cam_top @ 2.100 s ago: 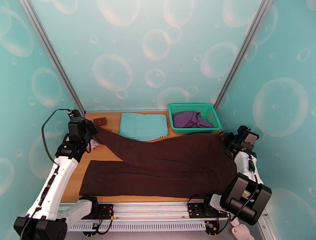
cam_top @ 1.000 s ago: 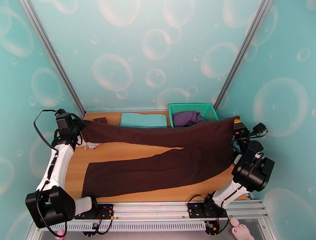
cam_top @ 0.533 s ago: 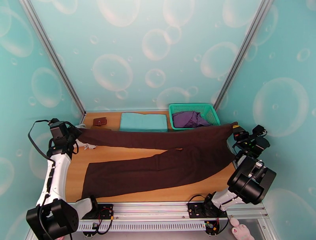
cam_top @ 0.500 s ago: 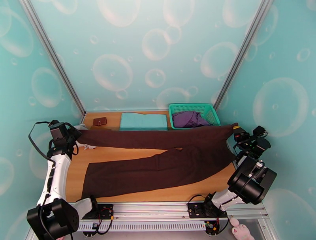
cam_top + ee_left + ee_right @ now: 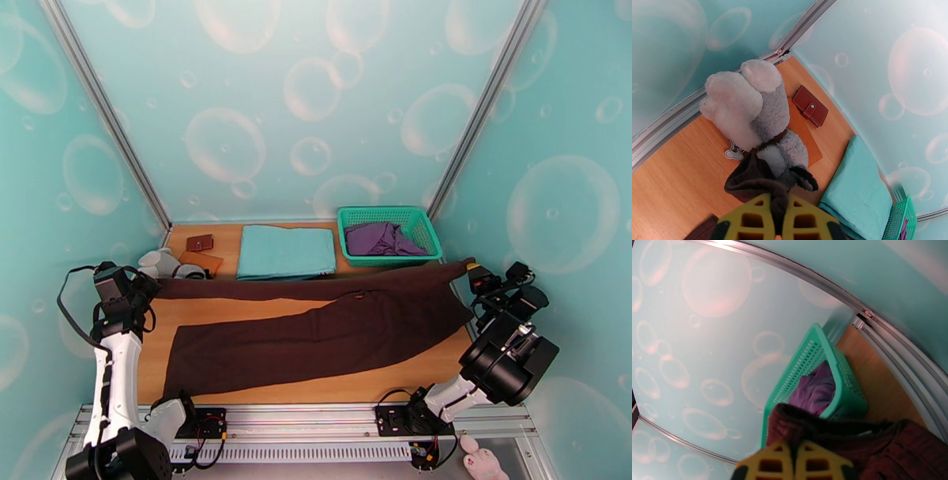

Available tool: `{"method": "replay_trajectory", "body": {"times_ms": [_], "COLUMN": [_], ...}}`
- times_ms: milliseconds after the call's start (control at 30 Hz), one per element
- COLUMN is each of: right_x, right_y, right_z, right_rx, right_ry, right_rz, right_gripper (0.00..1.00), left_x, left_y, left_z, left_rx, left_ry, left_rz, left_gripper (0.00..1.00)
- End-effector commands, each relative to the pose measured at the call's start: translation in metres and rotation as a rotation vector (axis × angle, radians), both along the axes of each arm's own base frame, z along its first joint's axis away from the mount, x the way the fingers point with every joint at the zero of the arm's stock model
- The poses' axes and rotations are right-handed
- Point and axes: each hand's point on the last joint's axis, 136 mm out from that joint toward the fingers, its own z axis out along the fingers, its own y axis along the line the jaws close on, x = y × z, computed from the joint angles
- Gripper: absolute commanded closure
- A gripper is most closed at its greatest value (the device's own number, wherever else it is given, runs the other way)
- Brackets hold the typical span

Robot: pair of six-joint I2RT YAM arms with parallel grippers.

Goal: Fold and stack the trousers

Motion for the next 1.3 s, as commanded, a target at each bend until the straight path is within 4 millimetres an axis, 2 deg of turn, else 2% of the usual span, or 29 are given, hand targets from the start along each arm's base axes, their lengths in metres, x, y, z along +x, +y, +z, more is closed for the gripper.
{"method": "replay_trajectory", "body": {"times_ms": [0, 200, 300, 400, 567, 733, 933, 1033, 1167, 1267], "right_x": [-0.004, -0.005, -0.012, -0.018, -0.028, -0.046, -0.046, -0.047, -0.047, -0.047], "right_y": [-0.024, -0.028, -0.034, -0.038, -0.043, -0.052, -0.052, -0.052, -0.056, -0.057], "right_z": [0.013, 0.019, 0.017, 0.010, -0.012, -0.022, -0.024, -0.027, -0.034, -0.039], "right_rx": [-0.083, -0.094, -0.092, -0.077, -0.031, 0.017, 0.032, 0.044, 0.066, 0.087], "right_ry": [0.014, -0.006, 0.005, 0.030, 0.093, 0.107, 0.110, 0.118, 0.129, 0.139], "right_rz": [-0.097, -0.108, -0.141, -0.166, -0.205, -0.261, -0.259, -0.262, -0.270, -0.270], "right_gripper": [1.00, 1.00, 1.00, 1.00, 1.00, 1.00, 1.00, 1.00, 1.00, 1.00], "left_x": [-0.015, -0.030, -0.035, -0.039, -0.043, -0.054, -0.075, -0.091, -0.096, -0.103], "left_y": [0.001, -0.005, -0.007, -0.010, -0.017, -0.021, -0.016, -0.005, -0.008, -0.005], "left_z": [0.008, 0.013, 0.019, 0.023, 0.009, 0.002, -0.003, 0.001, -0.005, 0.002], "left_rx": [0.001, 0.002, 0.007, 0.012, -0.015, -0.018, -0.037, -0.013, -0.035, -0.015], "left_ry": [-0.020, -0.028, -0.038, -0.037, -0.013, 0.001, 0.003, -0.018, -0.003, -0.007], "left_rz": [0.034, 0.045, 0.046, 0.036, 0.012, 0.013, 0.109, 0.206, 0.204, 0.231], "left_gripper": [1.00, 1.00, 1.00, 1.00, 1.00, 1.00, 1.00, 1.00, 1.00, 1.00]}}
